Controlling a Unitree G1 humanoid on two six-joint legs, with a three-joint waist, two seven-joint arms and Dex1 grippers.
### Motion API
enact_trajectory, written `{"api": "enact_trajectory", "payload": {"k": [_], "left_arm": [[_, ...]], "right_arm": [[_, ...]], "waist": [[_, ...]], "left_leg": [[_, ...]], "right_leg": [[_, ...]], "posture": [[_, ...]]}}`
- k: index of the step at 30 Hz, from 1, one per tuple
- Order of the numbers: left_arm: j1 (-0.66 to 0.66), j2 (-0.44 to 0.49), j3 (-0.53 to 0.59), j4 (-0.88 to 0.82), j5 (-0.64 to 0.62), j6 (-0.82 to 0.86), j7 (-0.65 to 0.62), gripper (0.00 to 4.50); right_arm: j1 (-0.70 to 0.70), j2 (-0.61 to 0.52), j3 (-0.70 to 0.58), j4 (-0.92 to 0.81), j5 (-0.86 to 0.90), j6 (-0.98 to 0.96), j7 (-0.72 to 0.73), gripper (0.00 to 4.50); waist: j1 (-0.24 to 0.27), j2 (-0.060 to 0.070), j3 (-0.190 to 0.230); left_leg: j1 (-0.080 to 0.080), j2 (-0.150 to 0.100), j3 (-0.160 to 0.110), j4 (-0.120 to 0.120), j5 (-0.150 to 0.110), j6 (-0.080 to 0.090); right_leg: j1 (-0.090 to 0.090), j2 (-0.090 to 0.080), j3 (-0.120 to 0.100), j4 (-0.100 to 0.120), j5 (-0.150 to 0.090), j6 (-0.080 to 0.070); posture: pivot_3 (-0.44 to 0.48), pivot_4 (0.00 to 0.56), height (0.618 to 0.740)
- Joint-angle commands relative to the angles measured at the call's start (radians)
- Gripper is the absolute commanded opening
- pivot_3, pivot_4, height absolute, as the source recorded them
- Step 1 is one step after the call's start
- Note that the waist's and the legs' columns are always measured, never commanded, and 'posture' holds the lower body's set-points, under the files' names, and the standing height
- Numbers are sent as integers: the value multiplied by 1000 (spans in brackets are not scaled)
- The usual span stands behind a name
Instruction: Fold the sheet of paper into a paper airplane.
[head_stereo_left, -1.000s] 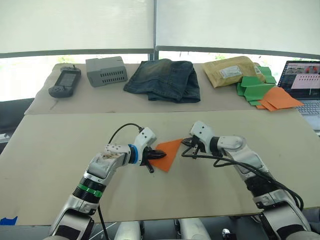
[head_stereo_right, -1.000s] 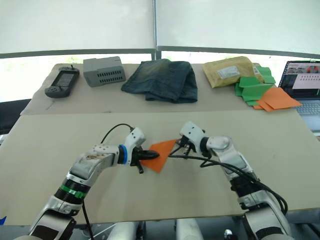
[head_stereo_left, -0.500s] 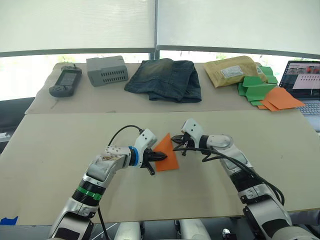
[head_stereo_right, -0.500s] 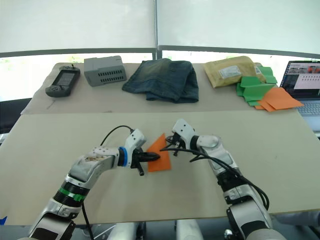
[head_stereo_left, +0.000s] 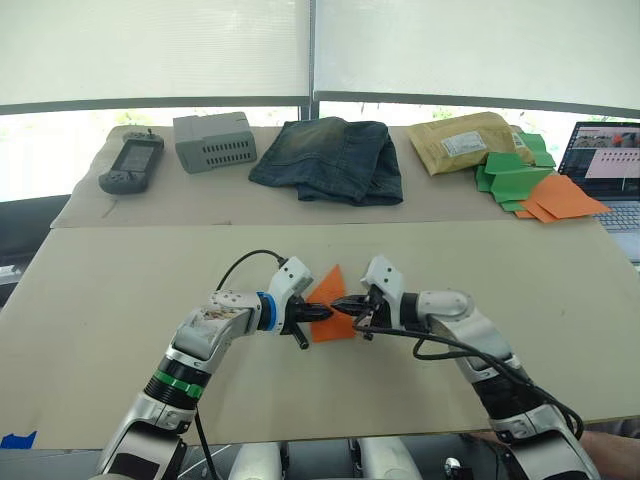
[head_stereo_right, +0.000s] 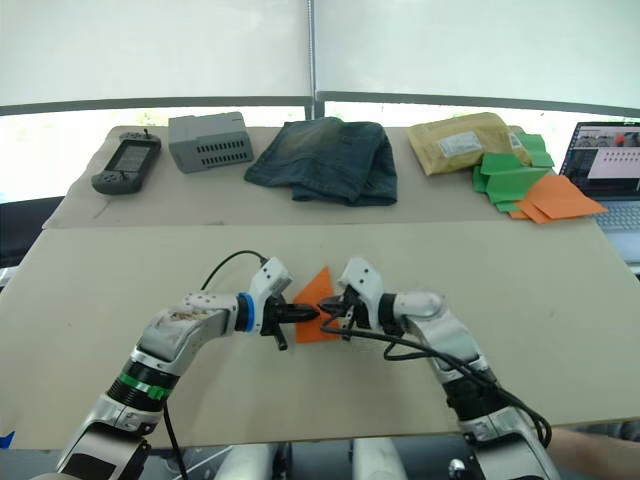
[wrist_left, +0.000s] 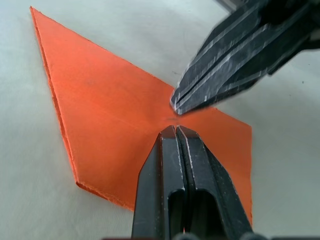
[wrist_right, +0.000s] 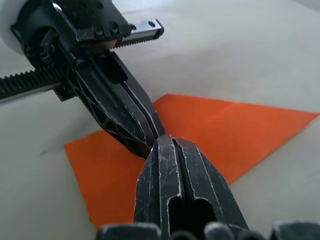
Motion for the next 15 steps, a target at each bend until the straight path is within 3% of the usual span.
{"api": "enact_trajectory", "payload": {"k": [1,9,15], "left_arm": [[4,12,-8,15,9,10,5,56],[-98,45,92,122,-27,-100,-77,56],[-249,-38,87,328,12,-257,-104,56]], "right_arm": [[-1,-6,14,23,-36,-42,-16,0],[31,-43,61,41,-82,-13,-6,0],[51,-46,91,28,-90,9,-6,0]], "waist": [[0,0,0],[2,0,0],[24,0,0]], "left_leg": [[0,0,0,0,0,0],[0,0,0,0,0,0],[0,-1,0,1,0,0]], "right_leg": [[0,0,0,0,0,0],[0,0,0,0,0,0],[1,0,-2,-2,0,0]], "posture": [[0,150,722],[0,150,722],[0,150,722]]}}
